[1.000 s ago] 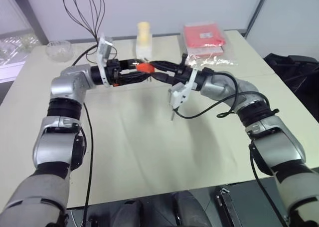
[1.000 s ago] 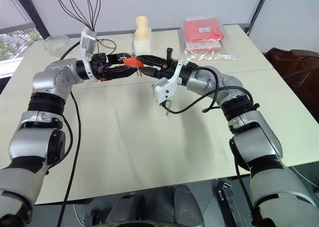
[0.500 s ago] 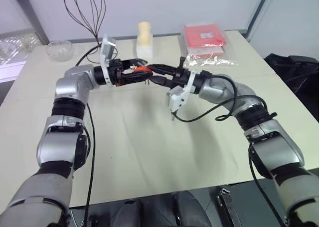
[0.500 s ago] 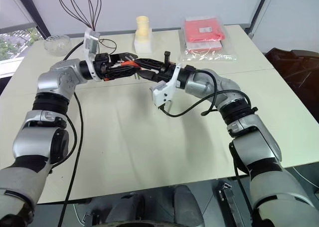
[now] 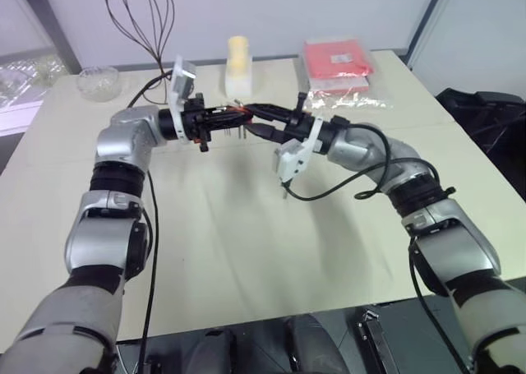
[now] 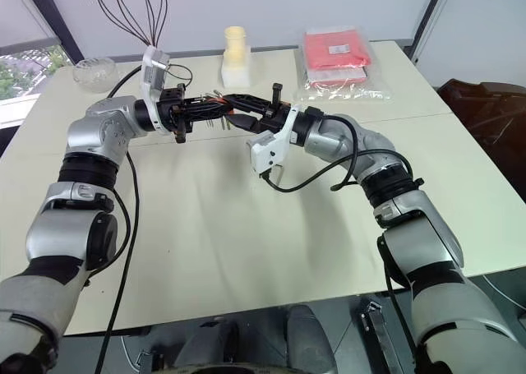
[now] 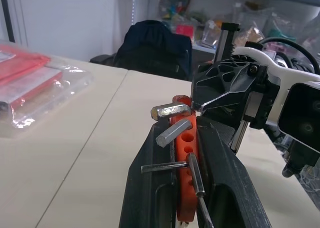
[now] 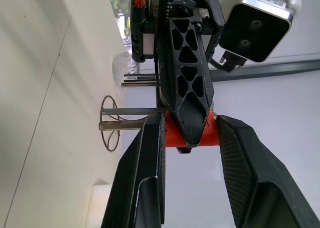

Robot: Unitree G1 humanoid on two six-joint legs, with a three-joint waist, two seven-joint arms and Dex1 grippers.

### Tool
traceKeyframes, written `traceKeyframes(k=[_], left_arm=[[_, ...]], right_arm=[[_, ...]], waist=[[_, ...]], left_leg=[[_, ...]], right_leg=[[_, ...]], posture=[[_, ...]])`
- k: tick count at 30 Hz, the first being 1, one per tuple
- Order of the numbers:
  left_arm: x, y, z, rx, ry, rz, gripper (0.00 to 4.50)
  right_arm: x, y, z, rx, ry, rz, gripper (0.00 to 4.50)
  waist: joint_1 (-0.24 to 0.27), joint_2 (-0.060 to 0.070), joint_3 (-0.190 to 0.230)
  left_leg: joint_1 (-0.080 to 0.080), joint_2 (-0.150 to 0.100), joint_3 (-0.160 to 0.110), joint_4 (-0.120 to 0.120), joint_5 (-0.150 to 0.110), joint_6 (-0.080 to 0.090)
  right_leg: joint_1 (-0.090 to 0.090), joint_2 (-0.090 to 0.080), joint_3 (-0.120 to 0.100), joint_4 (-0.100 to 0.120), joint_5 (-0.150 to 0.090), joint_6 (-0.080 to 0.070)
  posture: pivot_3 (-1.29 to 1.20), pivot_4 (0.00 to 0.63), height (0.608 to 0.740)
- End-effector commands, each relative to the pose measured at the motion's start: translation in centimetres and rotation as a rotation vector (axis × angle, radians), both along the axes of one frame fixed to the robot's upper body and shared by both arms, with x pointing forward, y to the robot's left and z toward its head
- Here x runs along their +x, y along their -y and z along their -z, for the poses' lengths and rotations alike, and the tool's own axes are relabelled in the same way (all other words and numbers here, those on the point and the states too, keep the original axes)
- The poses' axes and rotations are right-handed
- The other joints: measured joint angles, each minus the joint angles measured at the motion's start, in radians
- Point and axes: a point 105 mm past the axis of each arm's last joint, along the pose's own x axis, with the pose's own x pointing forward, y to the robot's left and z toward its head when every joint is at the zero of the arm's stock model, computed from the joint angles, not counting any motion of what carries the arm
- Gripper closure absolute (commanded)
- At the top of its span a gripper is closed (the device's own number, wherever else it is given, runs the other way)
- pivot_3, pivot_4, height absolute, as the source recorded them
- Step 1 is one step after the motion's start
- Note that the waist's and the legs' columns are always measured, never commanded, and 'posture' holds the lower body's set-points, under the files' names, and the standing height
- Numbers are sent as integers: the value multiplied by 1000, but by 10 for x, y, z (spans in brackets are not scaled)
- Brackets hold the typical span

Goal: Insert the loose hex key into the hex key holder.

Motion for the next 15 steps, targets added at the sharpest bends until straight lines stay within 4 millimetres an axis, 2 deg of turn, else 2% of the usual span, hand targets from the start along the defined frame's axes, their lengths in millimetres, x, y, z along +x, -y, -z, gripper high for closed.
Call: traceKeyframes(k=[1, 5, 12, 15], left_arm=[[4, -5, -10, -34, 15, -49, 4468], [4, -5, -9, -34, 15, -51, 4468], [1, -7, -1, -21, -3, -51, 4500], [1, -8, 3, -4, -4, -57, 4500]], right_arm=[[-12, -7, -14, 38, 49, -56, 3563], [-10, -6, -9, 38, 21, -43, 3563], [-11, -3, -5, 25, -8, -46, 27], [-9, 4, -4, 21, -1, -17, 27]], waist=[[0, 0, 0], [0, 0, 0], [-1, 0, 0], [0, 0, 0]], left_leg=[[0, 0, 0, 0, 0, 0], [0, 0, 0, 0, 0, 0], [0, 1, 0, 1, 0, 0], [0, 1, 0, 1, 0, 0]], right_leg=[[0, 0, 0, 0, 0, 0], [0, 0, 0, 0, 0, 0], [0, 0, 0, 0, 0, 0], [0, 0, 0, 0, 0, 0]], posture=[[0, 150, 740], [0, 150, 740], [0, 150, 740], [0, 150, 740]])
